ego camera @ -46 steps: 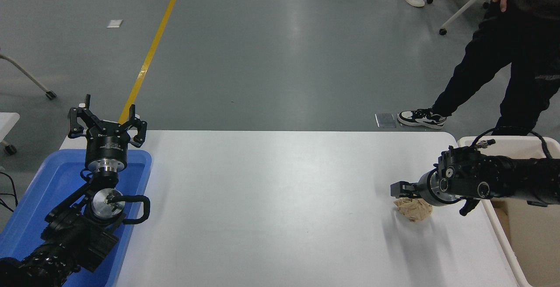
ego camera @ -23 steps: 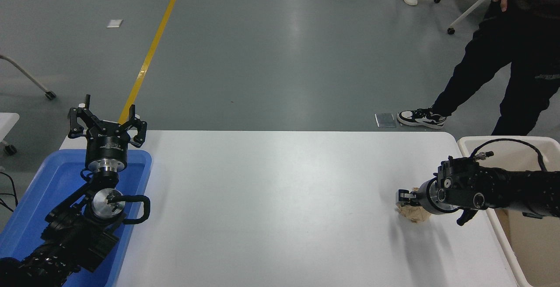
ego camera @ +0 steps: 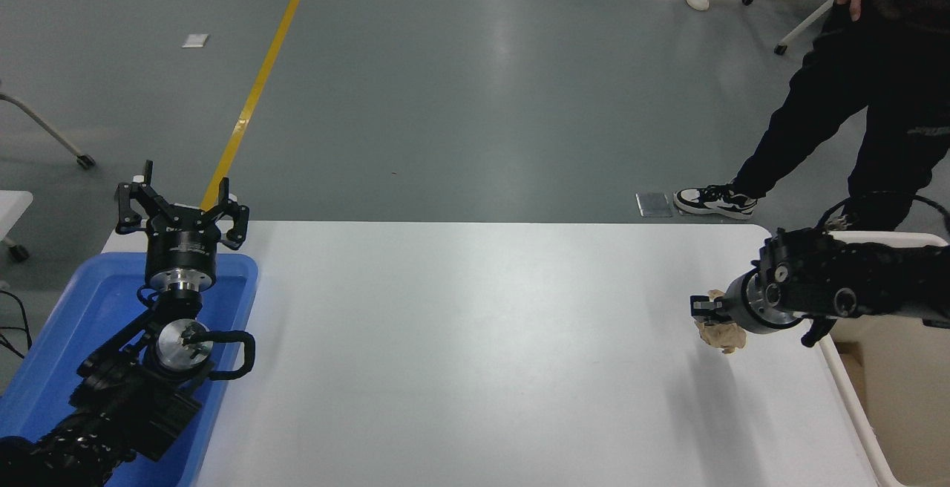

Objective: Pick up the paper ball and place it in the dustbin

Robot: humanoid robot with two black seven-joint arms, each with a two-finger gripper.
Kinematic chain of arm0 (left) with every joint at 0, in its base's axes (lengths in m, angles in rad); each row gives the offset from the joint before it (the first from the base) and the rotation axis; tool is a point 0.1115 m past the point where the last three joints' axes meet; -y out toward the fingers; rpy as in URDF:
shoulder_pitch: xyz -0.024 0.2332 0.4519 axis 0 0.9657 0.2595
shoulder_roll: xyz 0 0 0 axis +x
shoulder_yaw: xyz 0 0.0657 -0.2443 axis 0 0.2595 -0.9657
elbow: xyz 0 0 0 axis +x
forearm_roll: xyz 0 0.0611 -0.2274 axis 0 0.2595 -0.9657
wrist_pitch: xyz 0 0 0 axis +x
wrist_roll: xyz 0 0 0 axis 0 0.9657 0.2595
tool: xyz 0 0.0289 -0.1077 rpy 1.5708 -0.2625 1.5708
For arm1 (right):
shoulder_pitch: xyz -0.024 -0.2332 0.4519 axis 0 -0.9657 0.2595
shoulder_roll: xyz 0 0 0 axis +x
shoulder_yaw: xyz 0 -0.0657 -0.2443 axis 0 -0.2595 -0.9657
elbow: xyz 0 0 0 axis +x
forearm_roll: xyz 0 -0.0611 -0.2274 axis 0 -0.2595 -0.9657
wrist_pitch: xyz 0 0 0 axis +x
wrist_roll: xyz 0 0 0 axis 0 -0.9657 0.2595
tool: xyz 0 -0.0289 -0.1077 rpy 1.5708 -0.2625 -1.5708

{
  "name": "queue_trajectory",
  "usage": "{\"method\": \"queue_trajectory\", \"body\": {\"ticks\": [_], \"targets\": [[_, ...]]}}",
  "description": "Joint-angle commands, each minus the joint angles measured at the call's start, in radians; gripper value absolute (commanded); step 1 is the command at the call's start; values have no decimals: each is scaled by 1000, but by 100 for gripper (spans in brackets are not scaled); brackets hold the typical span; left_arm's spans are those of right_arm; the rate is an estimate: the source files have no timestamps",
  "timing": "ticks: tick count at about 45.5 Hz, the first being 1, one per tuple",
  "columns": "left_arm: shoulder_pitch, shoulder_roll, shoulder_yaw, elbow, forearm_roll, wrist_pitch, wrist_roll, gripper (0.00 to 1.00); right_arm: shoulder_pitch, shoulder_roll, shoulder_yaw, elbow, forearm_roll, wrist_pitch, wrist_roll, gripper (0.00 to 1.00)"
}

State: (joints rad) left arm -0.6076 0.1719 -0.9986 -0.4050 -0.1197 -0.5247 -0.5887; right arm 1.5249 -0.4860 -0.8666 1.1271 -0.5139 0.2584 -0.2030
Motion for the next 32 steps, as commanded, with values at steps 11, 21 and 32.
{"method": "queue_trajectory", "body": {"ticks": [11,21,32], "targets": [[2,3,0,0,0,0,1,99,790,-144,-282,393,100,284,1,0],[2,3,0,0,2,0,1,99,890,-131,-315,408,109,328,1,0],[2,3,0,0,2,-1,1,99,897,-131,-407,392,98,321,1,0]]}}
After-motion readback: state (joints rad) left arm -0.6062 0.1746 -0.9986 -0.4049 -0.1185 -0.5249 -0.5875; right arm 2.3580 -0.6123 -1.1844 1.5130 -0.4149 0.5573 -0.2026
